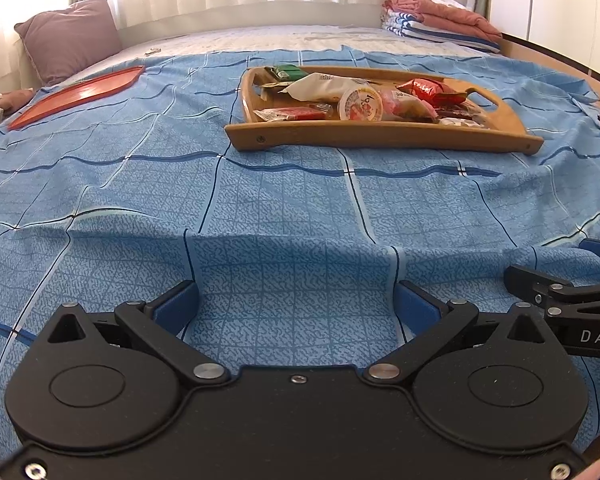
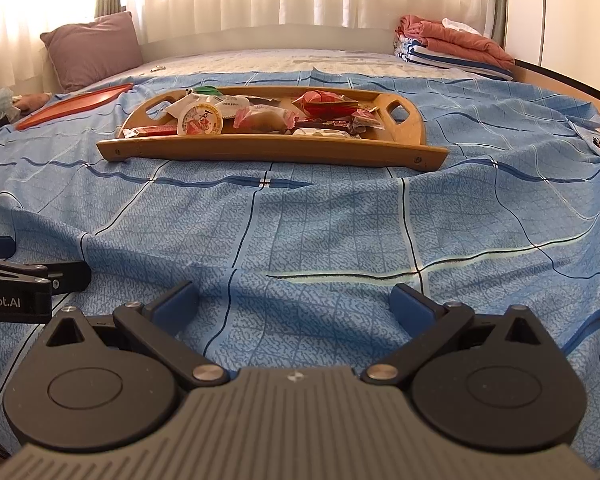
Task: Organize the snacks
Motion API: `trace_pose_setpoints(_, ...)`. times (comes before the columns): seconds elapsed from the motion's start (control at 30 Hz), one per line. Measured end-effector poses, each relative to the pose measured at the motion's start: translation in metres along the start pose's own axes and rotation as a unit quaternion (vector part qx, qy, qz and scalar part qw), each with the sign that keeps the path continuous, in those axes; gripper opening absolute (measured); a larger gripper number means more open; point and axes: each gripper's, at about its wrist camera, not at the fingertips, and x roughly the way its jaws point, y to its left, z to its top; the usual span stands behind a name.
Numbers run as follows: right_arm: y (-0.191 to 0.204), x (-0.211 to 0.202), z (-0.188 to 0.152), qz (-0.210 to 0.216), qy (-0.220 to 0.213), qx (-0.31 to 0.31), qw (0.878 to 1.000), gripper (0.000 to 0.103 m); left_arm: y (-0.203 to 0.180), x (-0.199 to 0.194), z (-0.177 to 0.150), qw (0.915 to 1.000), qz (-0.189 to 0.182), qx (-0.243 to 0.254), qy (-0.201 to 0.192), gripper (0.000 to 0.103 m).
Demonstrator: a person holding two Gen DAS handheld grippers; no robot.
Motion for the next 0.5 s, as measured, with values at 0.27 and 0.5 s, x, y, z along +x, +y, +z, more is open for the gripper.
trace_pose_setpoints(0.27,0.0032,0.0011,-0.0007,-0.005,0.000,-0.009,1.000,0.103,0.0000,0.0007,-0.0004,1.0000,0.001,0.001,0.000,0.103)
trace_pose_setpoints(0.5,0.0058,0.0017,-0.0011,-0.011,0.002,-0.015,1.000,0.103,0.0007,0.0016,-0.0001,1.0000,0.000,0.002,0.002,0.103)
